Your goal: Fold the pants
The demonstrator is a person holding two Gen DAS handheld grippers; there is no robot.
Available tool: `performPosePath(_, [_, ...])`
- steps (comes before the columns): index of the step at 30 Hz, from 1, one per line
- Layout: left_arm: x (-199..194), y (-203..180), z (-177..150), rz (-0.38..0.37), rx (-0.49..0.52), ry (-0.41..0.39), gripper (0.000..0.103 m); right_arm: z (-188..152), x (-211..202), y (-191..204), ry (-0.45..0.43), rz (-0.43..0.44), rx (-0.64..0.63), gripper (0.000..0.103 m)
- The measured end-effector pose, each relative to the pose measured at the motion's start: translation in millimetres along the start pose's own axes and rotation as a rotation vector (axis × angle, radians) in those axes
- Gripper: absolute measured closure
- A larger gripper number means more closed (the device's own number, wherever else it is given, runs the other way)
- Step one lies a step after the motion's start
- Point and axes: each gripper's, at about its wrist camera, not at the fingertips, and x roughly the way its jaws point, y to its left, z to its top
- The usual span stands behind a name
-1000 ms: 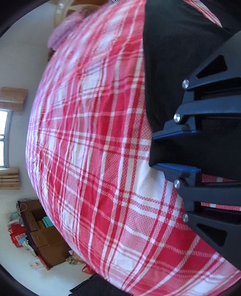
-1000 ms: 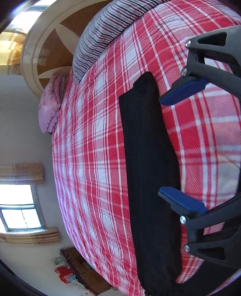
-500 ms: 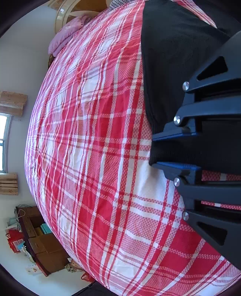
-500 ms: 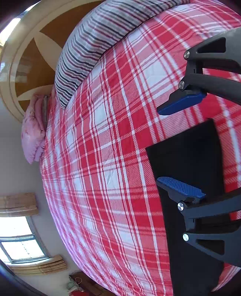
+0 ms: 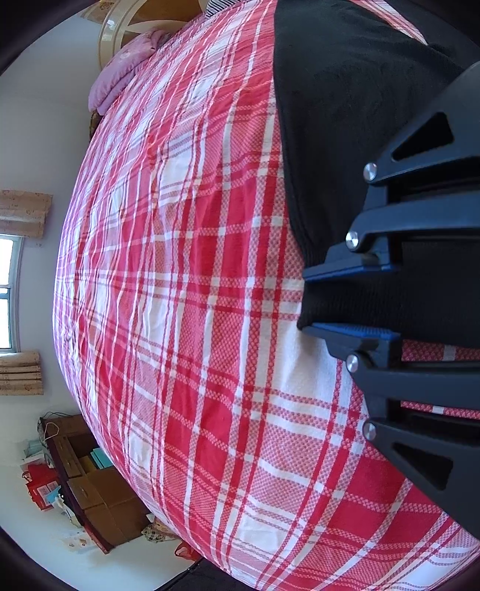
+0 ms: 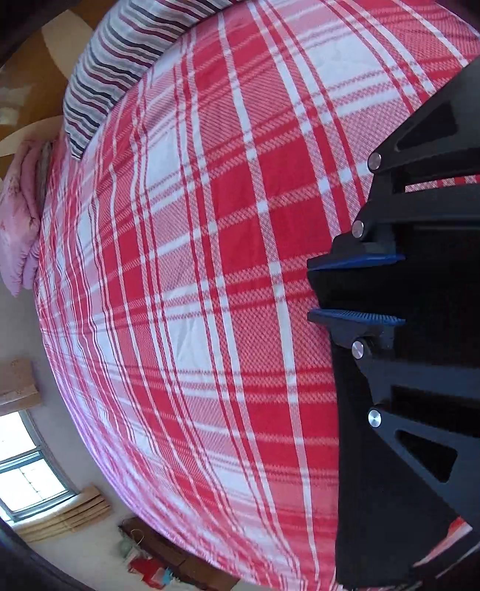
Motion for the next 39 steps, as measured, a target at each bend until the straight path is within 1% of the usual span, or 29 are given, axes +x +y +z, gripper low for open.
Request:
performPosePath(1, [0, 0, 0, 0.001, 0.003, 0.0, 0.082, -1, -1, 1, 0.002, 0.004, -0.003, 0.089])
performPosePath(2, [0, -1, 1, 0.003, 0.009, 0.001, 0.082, -2, -3, 3, -0.002, 0.005, -0.007, 0.09])
performPosePath(4, [-1, -2, 2, 0.003, 0.017, -0.002, 0.089, -6, -10, 5, -0.021, 0.008, -0.004, 0.092])
performPosePath(8, [-2, -3, 3, 0.002, 0.039, -0.006, 0.09, -9, -27, 13, -0.074, -0.018, -0.023, 0.092])
performPosePath(12, [-10, -1, 2, -0.009, 0.032, -0.027, 0.091, -9, -55, 24, -0.149, -0.04, -0.061, 0.092])
performPosePath(15, [-19, 2, 0, -0.027, 0.018, -0.058, 0.091, -13, -82, 29, -0.207, -0.028, -0.066, 0.092])
performPosePath(18, [-31, 7, -2, -0.055, 0.002, -0.089, 0.091, -23, -111, 33, -0.265, -0.015, -0.076, 0.092])
performPosePath(21, [-45, 11, -3, -0.083, -0.009, -0.126, 0.091, -39, -141, 34, -0.326, 0.01, -0.08, 0.092])
performPosePath(25, [-64, 11, -4, -0.109, 0.001, -0.166, 0.092, -62, -172, 35, -0.393, 0.018, -0.09, 0.092])
performPosePath(34, [-104, 21, -23, -0.179, -0.001, -0.268, 0.094, -117, -212, 14, -0.465, 0.053, -0.028, 0.093])
performPosePath(39, [-125, 28, -46, -0.231, 0.014, -0.329, 0.094, -154, -227, -1, -0.485, 0.071, 0.007, 0.093])
